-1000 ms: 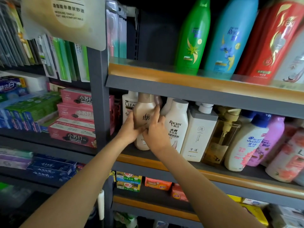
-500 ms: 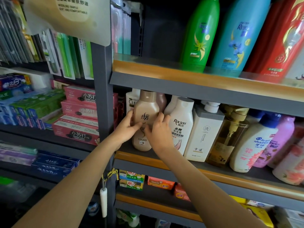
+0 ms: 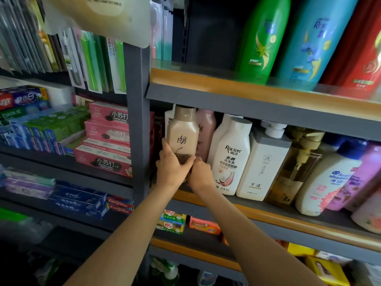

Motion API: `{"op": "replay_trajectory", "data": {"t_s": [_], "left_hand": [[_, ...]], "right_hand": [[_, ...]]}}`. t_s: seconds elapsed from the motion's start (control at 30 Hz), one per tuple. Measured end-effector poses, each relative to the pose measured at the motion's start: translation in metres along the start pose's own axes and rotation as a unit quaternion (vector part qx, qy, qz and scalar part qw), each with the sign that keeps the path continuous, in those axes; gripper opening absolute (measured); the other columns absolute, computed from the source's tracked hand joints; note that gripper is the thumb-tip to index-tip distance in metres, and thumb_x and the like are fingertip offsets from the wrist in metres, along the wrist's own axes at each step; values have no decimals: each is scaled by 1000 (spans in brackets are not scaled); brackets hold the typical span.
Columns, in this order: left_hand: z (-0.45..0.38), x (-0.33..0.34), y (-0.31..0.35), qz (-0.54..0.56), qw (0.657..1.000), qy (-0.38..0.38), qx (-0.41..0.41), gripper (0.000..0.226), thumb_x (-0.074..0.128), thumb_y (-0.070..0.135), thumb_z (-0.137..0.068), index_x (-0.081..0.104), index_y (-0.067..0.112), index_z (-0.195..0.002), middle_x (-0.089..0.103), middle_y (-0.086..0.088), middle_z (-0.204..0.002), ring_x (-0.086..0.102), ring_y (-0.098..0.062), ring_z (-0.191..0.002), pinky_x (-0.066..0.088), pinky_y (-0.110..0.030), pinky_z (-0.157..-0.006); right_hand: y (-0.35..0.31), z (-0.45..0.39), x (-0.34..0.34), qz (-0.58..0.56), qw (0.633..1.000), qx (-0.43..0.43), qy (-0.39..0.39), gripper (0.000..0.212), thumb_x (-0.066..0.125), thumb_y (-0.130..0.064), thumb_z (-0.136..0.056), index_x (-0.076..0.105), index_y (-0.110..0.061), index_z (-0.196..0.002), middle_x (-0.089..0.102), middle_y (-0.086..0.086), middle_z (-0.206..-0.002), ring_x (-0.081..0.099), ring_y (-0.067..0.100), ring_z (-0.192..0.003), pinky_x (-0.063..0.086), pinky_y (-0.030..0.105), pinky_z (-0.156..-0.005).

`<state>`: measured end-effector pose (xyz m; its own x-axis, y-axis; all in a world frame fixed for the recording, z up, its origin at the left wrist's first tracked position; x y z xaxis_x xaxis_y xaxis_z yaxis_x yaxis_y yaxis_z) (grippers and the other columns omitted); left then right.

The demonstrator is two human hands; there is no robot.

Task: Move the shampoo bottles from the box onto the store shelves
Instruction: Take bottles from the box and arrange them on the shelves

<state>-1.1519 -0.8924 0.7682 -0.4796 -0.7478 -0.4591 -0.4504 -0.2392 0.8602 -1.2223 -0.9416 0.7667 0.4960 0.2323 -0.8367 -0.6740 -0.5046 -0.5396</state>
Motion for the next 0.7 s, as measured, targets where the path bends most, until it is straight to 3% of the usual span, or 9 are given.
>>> {"op": "replay_trajectory", "data": {"t_s": [0.23, 0.33, 0.4, 0.43, 0.5, 0.57, 0.7], "left_hand": [[-13, -4, -8, 12, 996, 67, -54, 100, 74, 28, -77, 6, 7, -148, 31, -17, -144, 33, -36, -133, 33, -49, -107], [-14, -1, -9, 19, 995, 60, -73, 108, 76, 27, -75, -1, 7, -148, 21, -19, -149, 26, -40, -135, 29, -51, -107], [-15, 1, -9, 21, 994, 61, -92, 107, 76, 26, -74, 1, 8, -148, 19, -19, -149, 25, -42, -135, 28, -52, -108], [-15, 2, -10, 21, 993, 64, -101, 106, 76, 26, -74, 3, 8, -148, 20, -19, -149, 24, -42, -135, 28, -52, -107], [-15, 4, -10, 19, 991, 68, -111, 102, 75, 27, -74, 7, 7, -147, 22, -19, -148, 26, -42, -134, 31, -52, -106], [-15, 3, -10, 20, 991, 68, -110, 101, 75, 28, -74, 8, 6, -146, 23, -19, -147, 27, -41, -133, 32, -52, -106], [-14, 1, -10, 17, 993, 62, -99, 100, 74, 26, -75, 6, 4, -146, 24, -19, -146, 29, -39, -133, 31, -47, -106]], "right_hand": [[-6, -8, 3, 3, 997, -74, -36, 27, 50, -4, -90, 56, -5, -116, 62, 17, -113, 59, 34, -104, 48, 38, -86], [-13, -10, -31, 43, 987, -112, 109, 30, 46, 1, -89, 55, -1, -117, 49, 19, -125, 57, 36, -104, 48, 37, -81], [-30, -14, -57, 72, 967, -138, 203, 45, 46, 7, -88, 41, 5, -133, 36, 25, -137, 50, 39, -116, 49, 42, -77], [-38, -19, -66, 96, 963, -141, 210, 50, 45, 8, -88, 32, 8, -137, 32, 28, -139, 46, 39, -122, 49, 44, -77], [-47, -30, -73, 132, 974, -96, 156, 49, 41, 4, -92, 23, 8, -138, 27, 27, -141, 39, 35, -129, 47, 42, -85], [-50, -42, -75, 92, 989, -17, 112, 51, 43, -5, -95, 19, 5, -139, 27, 23, -141, 38, 34, -129, 43, 38, -93], [-52, -53, -73, -27, 991, 49, 118, 54, 46, -24, -95, 27, 5, -135, 39, 22, -137, 42, 35, -126, 39, 39, -98]]}}
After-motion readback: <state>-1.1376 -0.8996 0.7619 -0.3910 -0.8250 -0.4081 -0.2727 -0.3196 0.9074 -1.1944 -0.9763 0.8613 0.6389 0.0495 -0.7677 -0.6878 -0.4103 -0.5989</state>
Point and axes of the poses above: each hand's wrist, its own z-axis away from the middle knuckle, its own x-axis out of the palm, y = z × x, the point moved 2 cm from there along -z, towards the middle knuckle
